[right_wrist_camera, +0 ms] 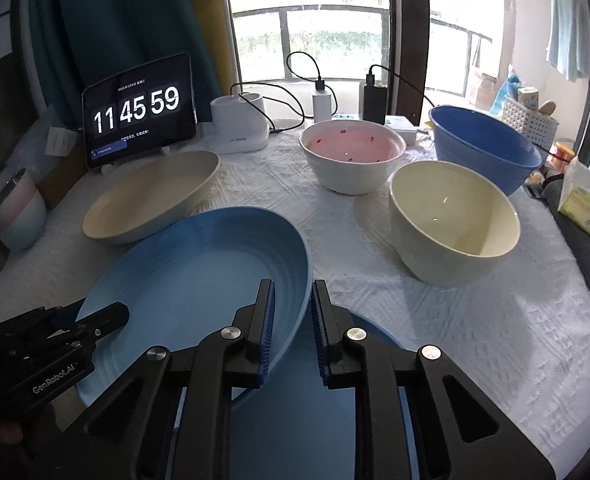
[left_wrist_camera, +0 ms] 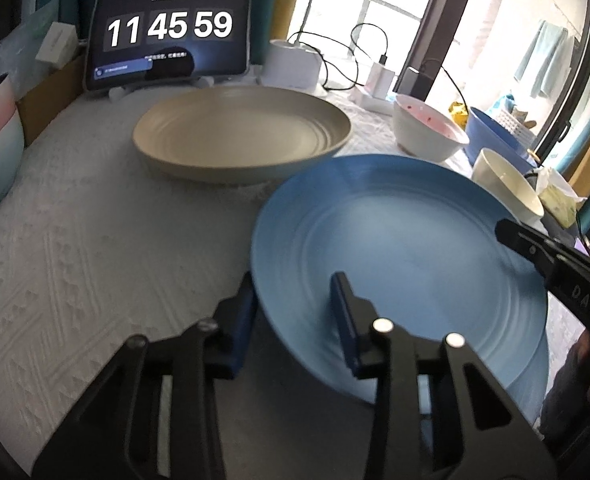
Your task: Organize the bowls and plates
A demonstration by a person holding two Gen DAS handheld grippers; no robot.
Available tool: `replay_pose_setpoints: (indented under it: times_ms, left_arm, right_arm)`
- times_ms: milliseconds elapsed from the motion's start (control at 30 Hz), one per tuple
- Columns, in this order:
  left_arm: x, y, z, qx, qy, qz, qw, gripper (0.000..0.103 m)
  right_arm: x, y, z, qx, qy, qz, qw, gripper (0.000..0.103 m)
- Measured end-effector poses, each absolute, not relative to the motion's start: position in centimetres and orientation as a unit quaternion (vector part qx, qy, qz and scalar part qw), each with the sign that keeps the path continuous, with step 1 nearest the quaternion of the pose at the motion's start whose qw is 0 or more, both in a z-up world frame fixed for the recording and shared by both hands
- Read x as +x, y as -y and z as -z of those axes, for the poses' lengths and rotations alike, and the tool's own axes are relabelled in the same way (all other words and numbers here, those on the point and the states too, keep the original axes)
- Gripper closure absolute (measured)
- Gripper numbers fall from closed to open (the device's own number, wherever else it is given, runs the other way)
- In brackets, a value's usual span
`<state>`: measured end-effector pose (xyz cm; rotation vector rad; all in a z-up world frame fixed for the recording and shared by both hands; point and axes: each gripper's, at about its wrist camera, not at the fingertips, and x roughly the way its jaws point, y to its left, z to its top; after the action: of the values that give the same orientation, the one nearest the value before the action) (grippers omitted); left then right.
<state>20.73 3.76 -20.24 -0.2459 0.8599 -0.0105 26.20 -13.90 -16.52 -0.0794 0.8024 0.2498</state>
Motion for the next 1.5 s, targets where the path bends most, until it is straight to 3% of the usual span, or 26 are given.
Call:
replay_pose_setpoints:
  times_ms: [800, 1500]
  left_arm:
    - [15.6, 0.8, 16.5, -0.070, -0.361, 0.030, 0.930, 0.066]
    - [13.9, 6.2, 18.1, -0.013, -0.388, 0.068, 0.919, 0.066]
  right_arm:
    - [20.5, 17.6, 14.1, -0.029, -0.352, -0.093, 0.931, 0.087]
    - [16.5, 22.6, 16.4, 0.002, -0.371, -0.052, 0.927, 0.087]
